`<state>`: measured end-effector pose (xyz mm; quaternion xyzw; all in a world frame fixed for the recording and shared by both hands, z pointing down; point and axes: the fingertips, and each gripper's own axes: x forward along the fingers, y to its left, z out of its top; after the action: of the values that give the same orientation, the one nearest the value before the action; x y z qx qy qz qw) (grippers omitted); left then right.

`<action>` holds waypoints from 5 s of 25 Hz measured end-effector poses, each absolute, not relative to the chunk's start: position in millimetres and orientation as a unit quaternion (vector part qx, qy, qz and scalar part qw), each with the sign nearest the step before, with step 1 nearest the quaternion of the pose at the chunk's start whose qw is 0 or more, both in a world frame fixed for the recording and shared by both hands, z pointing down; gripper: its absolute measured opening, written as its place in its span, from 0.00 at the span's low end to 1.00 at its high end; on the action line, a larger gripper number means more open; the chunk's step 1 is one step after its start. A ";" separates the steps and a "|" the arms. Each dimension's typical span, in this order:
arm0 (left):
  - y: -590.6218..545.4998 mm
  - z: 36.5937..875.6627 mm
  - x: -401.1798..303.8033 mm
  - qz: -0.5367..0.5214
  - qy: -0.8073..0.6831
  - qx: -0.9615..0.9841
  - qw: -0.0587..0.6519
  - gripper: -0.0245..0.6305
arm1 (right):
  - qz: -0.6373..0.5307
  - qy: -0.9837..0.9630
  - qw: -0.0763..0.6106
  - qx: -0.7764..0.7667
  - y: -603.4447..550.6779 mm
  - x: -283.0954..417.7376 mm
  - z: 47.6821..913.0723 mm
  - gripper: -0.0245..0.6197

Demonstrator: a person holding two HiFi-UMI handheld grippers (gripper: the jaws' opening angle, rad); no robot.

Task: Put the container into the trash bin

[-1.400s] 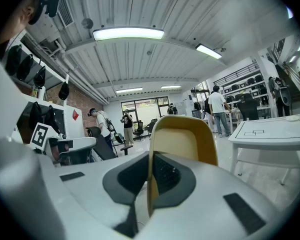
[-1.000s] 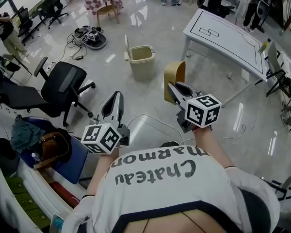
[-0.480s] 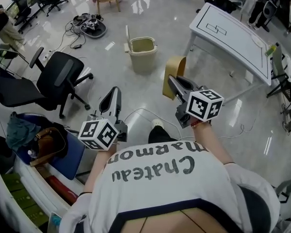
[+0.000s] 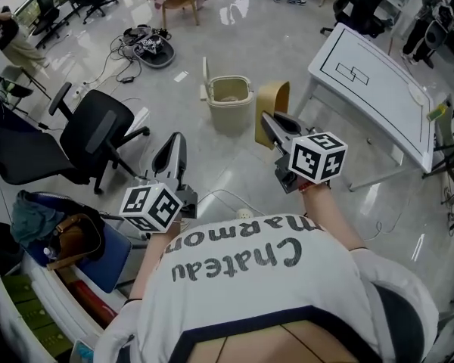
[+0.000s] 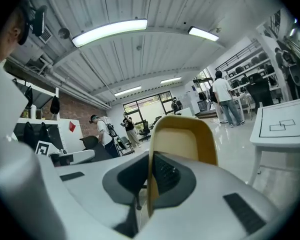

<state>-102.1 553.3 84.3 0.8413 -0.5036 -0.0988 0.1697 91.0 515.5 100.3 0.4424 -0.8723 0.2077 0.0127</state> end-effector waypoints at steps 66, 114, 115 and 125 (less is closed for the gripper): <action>129.8 126.9 -174.2 -0.058 -0.407 0.885 0.218 0.07 | 0.272 -0.819 -0.001 0.505 136.9 -3.0 146.1 0.09; -69.9 289.6 -139.9 0.035 -0.526 0.773 0.352 0.07 | 0.424 -0.785 0.048 0.449 -109.5 62.8 337.8 0.09; -71.8 295.1 -141.4 0.038 -0.531 0.767 0.358 0.07 | 0.431 -0.791 0.056 0.431 -109.0 56.6 346.0 0.09; -69.2 332.9 -141.3 0.052 -0.536 0.744 0.396 0.07 | 0.450 -0.813 0.188 0.319 -74.0 31.5 445.6 0.09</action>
<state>-141.3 -69.2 332.9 0.7437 -0.5362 0.0521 0.3957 31.5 -74.0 445.6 0.3186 -0.8126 0.4502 0.1881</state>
